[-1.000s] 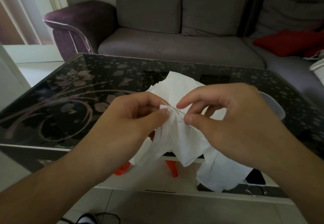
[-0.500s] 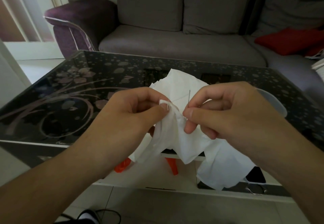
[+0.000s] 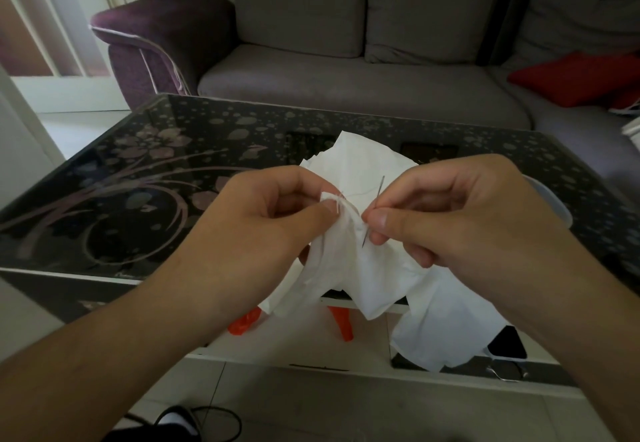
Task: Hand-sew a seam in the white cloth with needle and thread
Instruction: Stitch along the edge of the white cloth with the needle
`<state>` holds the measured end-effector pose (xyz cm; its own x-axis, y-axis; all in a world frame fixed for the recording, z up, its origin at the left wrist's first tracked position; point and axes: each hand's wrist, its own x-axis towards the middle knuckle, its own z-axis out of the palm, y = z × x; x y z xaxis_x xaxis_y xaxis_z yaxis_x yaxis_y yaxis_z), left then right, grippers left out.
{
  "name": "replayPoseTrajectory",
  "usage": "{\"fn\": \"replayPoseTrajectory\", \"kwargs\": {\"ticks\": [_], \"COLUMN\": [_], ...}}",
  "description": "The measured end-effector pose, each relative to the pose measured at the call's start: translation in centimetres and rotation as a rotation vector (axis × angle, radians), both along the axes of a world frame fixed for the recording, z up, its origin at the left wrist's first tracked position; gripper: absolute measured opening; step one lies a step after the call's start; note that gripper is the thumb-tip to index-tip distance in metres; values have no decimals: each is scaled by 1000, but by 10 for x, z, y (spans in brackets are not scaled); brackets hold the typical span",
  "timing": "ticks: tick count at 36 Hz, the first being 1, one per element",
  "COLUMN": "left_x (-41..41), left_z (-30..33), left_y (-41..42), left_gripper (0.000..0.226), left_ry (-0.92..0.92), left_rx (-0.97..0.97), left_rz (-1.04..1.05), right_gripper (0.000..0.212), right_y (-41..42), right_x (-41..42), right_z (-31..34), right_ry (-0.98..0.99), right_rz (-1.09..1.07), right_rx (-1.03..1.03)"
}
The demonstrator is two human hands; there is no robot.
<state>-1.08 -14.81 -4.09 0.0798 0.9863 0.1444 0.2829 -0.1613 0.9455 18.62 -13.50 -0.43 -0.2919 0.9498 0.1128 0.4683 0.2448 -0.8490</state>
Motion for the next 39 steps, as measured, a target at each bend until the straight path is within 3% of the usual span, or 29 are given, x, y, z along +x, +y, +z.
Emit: {"fn": "replayPoseTrajectory", "kwargs": {"ticks": [13, 39], "left_x": [1, 1], "left_z": [-1, -3], "left_y": [0, 1], "left_gripper": [14, 12], "left_ry": [-11, 1], "left_rx": [13, 27], "left_rz": [4, 89], "right_gripper": [14, 8], "right_y": [2, 8], "right_x": [-1, -4], "right_z": [-7, -10], "right_ry": [33, 135], "right_rz": [3, -73], "right_rx": [2, -419]}}
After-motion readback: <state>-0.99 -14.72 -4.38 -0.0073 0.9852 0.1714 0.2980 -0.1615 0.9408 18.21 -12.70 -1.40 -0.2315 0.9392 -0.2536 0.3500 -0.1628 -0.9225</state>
